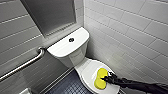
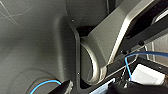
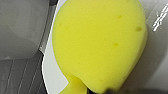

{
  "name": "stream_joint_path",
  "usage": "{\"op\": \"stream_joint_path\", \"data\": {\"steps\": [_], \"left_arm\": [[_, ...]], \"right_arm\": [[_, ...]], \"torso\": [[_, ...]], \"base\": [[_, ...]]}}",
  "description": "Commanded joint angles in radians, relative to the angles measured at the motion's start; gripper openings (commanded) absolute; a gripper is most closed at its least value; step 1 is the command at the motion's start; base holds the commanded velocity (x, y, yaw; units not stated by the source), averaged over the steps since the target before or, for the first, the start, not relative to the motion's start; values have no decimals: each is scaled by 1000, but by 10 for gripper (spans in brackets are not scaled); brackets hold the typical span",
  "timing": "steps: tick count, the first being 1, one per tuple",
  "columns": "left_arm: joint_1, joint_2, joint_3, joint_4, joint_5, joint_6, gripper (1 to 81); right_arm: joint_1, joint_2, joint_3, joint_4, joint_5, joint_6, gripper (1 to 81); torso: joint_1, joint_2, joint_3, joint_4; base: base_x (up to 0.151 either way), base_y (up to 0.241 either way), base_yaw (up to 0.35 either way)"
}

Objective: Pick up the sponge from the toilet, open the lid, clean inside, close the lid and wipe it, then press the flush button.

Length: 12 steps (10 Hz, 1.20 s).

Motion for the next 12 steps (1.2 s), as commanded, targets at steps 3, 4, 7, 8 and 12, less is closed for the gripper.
{"op": "stream_joint_path", "data": {"steps": [3,4,7,8,12], "left_arm": [[19,-2,19,-6,98,3,811],[19,-1,21,-6,98,3,811],[23,1,27,-8,100,3,811],[25,-1,30,-6,100,6,811],[32,-1,38,-4,100,9,811]], "right_arm": [[-90,-294,205,4,26,15,10],[-120,-363,257,7,51,17,10],[-299,-486,305,10,213,18,10],[-367,-518,305,11,264,20,10],[-706,-650,309,-2,488,33,10]], "torso": [[0,0,0,0],[0,0,0,0],[0,0,0,0],[0,0,0,0],[0,0,0,0]], "base": [[0,0,0],[0,0,0],[0,0,0],[0,0,0],[0,0,0]]}}
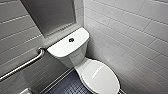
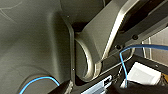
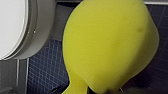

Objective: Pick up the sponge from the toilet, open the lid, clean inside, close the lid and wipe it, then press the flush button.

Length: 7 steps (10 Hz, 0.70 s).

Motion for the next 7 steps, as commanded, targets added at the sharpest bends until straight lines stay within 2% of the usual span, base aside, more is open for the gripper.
{"op": "stream_joint_path", "data": {"steps": [1,2,3,4,5,7], "left_arm": [[16,0,28,-3,93,7,811],[18,1,28,-3,93,8,811],[17,0,28,-3,92,8,811],[18,0,28,-1,92,8,811],[15,0,28,0,92,8,811],[12,0,28,0,92,8,811]], "right_arm": [[-209,-228,133,-33,248,9,10],[-232,-304,237,-67,288,4,10],[-235,-370,355,-72,283,-2,10],[-232,-421,449,-69,265,-37,10],[-206,-453,507,-64,211,-73,10],[-124,-484,577,-64,95,-90,10]], "torso": [[0,0,0,0],[0,0,0,0],[0,0,0,0],[0,0,0,0],[0,0,0,0],[0,0,1,0]], "base": [[0,0,0],[0,0,0],[0,0,0],[0,0,0],[0,0,0],[0,0,0]]}}
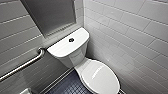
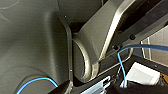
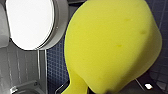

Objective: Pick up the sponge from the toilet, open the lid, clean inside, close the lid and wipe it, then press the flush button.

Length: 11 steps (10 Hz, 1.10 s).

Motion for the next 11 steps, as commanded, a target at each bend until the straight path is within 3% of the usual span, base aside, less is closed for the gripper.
{"op": "stream_joint_path", "data": {"steps": [1,3,5,6,7,10,11], "left_arm": [[8,-6,26,-1,95,6,811],[8,-6,26,-1,93,6,811],[4,-5,25,-2,93,6,811],[2,-5,23,-4,93,6,811],[2,-5,23,-4,92,6,811],[1,-5,21,-2,63,6,811],[1,-3,20,-2,57,6,811]], "right_arm": [[140,-189,214,-47,-176,-58,10],[287,-188,278,-41,-316,-55,10],[492,-157,315,39,-429,-52,10],[598,-113,323,81,-521,-51,10],[670,-73,315,89,-573,-49,10],[812,115,163,89,-721,-32,10],[845,175,115,88,-730,-32,10]], "torso": [[0,0,0,0],[0,0,0,0],[0,0,0,0],[0,0,0,0],[0,0,0,0],[0,0,0,0],[0,0,0,0]], "base": [[0,0,0],[0,0,0],[0,0,0],[0,0,0],[0,0,0],[0,0,0],[0,0,0]]}}
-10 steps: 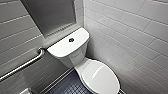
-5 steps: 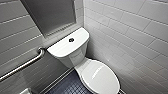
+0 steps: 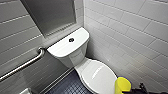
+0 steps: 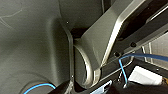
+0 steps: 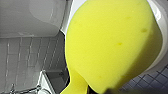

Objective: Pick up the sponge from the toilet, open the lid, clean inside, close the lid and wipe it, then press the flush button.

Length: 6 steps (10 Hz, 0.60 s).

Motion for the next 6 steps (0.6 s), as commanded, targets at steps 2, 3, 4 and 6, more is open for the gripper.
{"op": "stream_joint_path", "data": {"steps": [2,3,4,6], "left_arm": [[7,-3,20,-2,83,6,811],[7,-5,17,-4,82,6,811],[7,-5,14,-5,82,6,811],[7,-3,11,-7,82,6,811]], "right_arm": [[242,188,-160,58,-239,9,10],[277,277,-226,58,-268,14,10],[308,349,-277,56,-282,17,10],[343,523,-423,55,-301,17,10]], "torso": [[0,0,0,0],[0,0,0,0],[0,0,0,0],[0,0,0,0]], "base": [[0,0,0],[0,0,0],[0,0,0],[0,0,0]]}}
